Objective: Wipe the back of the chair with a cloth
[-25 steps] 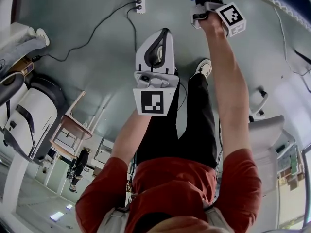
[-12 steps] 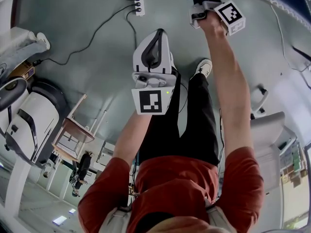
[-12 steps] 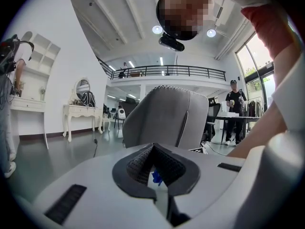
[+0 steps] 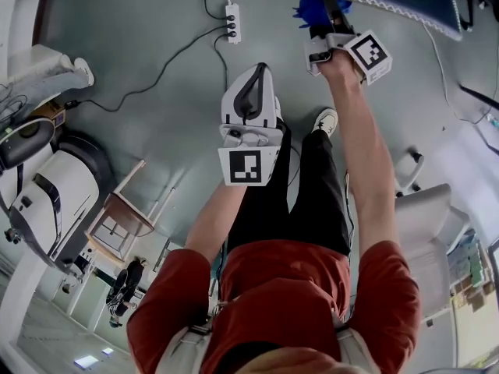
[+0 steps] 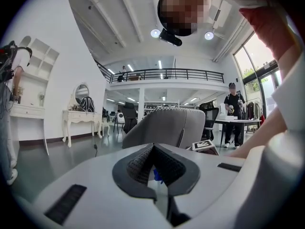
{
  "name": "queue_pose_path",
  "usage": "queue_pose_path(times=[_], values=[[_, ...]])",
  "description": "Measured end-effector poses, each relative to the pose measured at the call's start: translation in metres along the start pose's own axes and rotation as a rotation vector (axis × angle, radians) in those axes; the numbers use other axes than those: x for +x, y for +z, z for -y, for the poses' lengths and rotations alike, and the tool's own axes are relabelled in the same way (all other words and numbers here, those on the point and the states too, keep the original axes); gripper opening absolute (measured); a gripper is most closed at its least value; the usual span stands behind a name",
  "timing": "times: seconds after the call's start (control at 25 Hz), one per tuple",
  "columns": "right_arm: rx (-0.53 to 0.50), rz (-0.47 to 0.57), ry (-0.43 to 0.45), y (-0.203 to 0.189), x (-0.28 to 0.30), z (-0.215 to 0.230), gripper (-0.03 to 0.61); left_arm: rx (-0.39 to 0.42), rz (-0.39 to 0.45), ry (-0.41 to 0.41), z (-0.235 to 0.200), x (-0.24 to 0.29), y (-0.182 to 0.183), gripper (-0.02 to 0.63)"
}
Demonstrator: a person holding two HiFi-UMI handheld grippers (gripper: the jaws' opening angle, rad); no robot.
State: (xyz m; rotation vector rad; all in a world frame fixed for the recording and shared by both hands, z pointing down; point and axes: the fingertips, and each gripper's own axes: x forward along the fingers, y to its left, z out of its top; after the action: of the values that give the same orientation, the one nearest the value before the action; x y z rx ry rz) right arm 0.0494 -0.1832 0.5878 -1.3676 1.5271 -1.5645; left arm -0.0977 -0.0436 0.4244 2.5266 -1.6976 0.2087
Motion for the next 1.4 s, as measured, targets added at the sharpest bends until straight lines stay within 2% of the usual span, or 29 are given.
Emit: queue_pose_path(times=[0.12,0.24,0.44,0.68,0.96,1.12,1.32,1.4], values=[[0.004,0.0,-0.001,0.001,-0.019,-0.032,0.053,0.038,-0.015,-0.013,0.002,-0.008,0.017,0.009],[0.017,0.006,0.002,0.001,-0.04,-0.063,0.053,0.04,0.006,-0.002,0.001,-0.016,0.041,0.009],[-0.001,0.018,0.063,0.014,-0.085,-0.124,0.053,0.03,0.013,0.001,0.015,-0.037,0.073,0.009],[-0.06,0.011,0.124,0.025,-0.114,-0.173,0.052,0.039,-0.033,-0.002,0.02,-0.057,0.087,0.009],[-0.046,-0.001,0.095,0.024,-0.117,-0.18,0.054,0.023,-0.034,0.004,0.028,-0.065,0.104,0.009],[-0.073,0.006,0.112,0.025,-0.118,-0.176,0.052,0.034,-0.026,0.008,0.026,-0.062,0.105,0.009],[-0.121,-0.015,0.127,0.008,-0.119,-0.151,0.052,0.074,0.002,0.015,0.012,-0.061,0.093,0.009],[-0.123,-0.027,0.116,-0.007,-0.112,-0.134,0.052,0.061,-0.005,0.028,0.0,-0.06,0.081,0.009]])
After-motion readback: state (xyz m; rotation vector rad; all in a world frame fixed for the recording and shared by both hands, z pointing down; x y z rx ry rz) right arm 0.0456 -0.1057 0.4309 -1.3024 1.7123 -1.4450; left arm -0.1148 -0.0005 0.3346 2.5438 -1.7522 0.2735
